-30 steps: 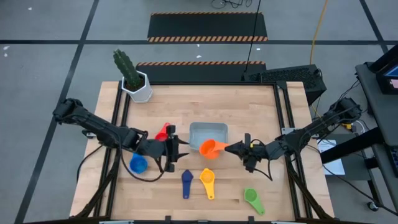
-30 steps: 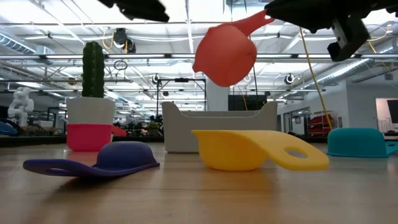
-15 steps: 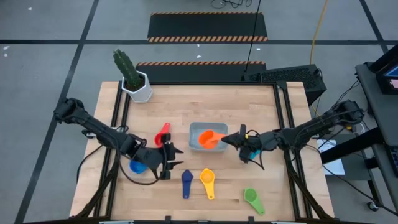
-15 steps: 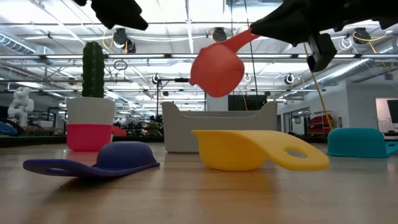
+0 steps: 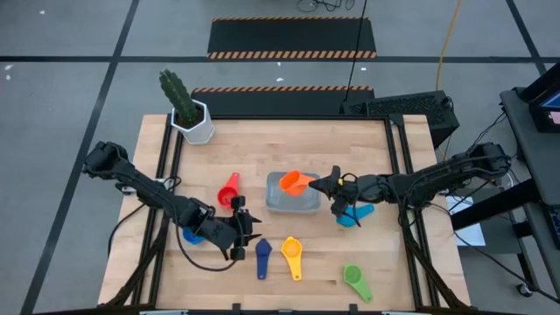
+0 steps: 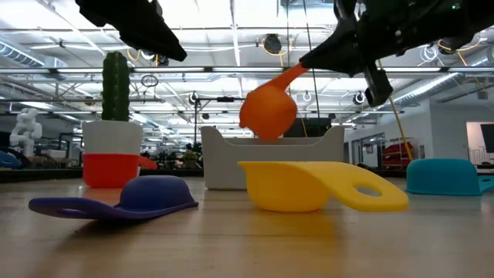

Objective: Nest measuring cups in basket
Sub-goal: Put the orange measuring cup into the bin, then stack the blue measuring cup into the orange measuring cup

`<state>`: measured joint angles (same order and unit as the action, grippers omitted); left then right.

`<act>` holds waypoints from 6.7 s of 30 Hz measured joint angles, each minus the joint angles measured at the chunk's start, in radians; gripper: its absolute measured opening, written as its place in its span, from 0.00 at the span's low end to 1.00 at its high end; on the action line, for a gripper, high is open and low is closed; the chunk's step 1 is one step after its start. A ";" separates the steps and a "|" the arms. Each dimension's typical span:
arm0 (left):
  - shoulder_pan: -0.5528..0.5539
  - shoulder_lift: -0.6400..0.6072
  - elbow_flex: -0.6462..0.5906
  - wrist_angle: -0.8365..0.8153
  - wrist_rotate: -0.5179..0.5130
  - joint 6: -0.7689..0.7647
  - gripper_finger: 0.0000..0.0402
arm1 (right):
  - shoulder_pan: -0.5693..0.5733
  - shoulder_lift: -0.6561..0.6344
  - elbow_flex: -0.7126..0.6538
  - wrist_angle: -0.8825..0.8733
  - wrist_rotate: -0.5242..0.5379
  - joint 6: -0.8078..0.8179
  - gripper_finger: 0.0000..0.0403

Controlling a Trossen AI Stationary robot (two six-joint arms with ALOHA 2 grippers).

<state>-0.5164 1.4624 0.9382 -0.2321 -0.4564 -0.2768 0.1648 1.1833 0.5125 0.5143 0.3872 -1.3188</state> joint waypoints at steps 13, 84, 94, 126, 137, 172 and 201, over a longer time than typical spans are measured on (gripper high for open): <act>-0.030 0.000 0.000 -0.001 -0.017 0.010 0.46 | -0.024 0.215 0.000 0.225 -0.079 -0.003 0.00; -0.060 0.000 0.000 -0.002 -0.051 0.011 0.46 | -0.052 0.299 0.102 -0.103 -0.257 0.510 0.11; -0.060 0.000 0.000 -0.002 -0.051 -0.010 0.46 | -0.052 0.299 0.102 -0.115 -0.264 0.631 0.17; -0.075 0.000 0.000 0.002 -0.051 -0.076 0.46 | -0.001 0.104 0.100 -0.174 -0.013 1.048 0.35; -0.074 0.000 0.000 0.010 -0.071 -0.074 0.46 | 0.125 -0.061 0.100 -0.391 0.005 1.421 0.35; -0.196 0.304 0.031 0.498 -0.101 -0.171 0.46 | 0.468 0.056 0.102 -0.465 0.089 1.801 0.35; -0.148 0.433 0.137 0.491 -0.103 -0.032 0.46 | 0.514 0.038 0.103 -1.502 0.185 2.512 0.35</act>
<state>-0.6641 1.8954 1.0752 0.2584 -0.5598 -0.3085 0.6791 1.2217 0.6151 -0.9877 0.5717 1.1927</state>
